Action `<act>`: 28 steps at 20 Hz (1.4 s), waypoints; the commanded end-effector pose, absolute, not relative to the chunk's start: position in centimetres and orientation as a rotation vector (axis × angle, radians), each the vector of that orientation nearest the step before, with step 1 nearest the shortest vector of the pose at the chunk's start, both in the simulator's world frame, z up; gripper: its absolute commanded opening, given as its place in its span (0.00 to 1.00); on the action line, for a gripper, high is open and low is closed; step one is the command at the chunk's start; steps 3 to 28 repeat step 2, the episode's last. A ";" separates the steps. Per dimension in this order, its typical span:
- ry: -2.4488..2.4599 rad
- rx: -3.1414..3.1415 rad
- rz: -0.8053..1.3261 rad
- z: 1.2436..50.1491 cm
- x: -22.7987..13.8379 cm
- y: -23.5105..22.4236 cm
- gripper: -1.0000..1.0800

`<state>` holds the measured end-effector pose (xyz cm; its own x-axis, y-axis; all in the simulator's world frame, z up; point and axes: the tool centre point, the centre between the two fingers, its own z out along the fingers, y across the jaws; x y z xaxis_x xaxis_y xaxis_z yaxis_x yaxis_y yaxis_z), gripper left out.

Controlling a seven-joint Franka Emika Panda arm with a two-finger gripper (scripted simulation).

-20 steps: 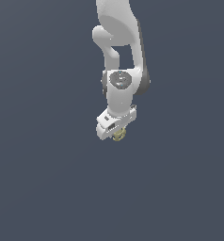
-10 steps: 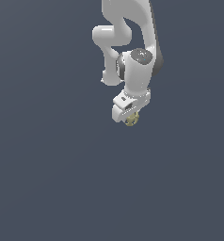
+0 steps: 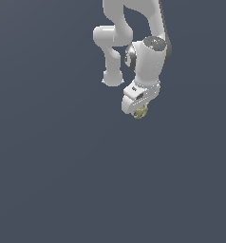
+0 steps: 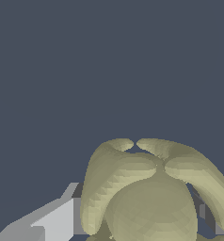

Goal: Pick up the object and move it to a goal position.

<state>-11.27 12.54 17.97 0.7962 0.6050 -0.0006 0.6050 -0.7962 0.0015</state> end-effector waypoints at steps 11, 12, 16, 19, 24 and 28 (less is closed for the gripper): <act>1.001 2.977 0.000 18.2 -11.5 12.9 0.00; 1.001 2.977 0.000 18.2 -11.5 12.9 0.00; 1.001 2.977 0.000 18.2 -11.5 12.9 0.00; 1.001 2.977 0.000 18.2 -11.5 12.9 0.00; 1.001 2.977 0.000 18.2 -11.5 12.9 0.00; 1.001 2.977 0.000 18.2 -11.5 12.9 0.00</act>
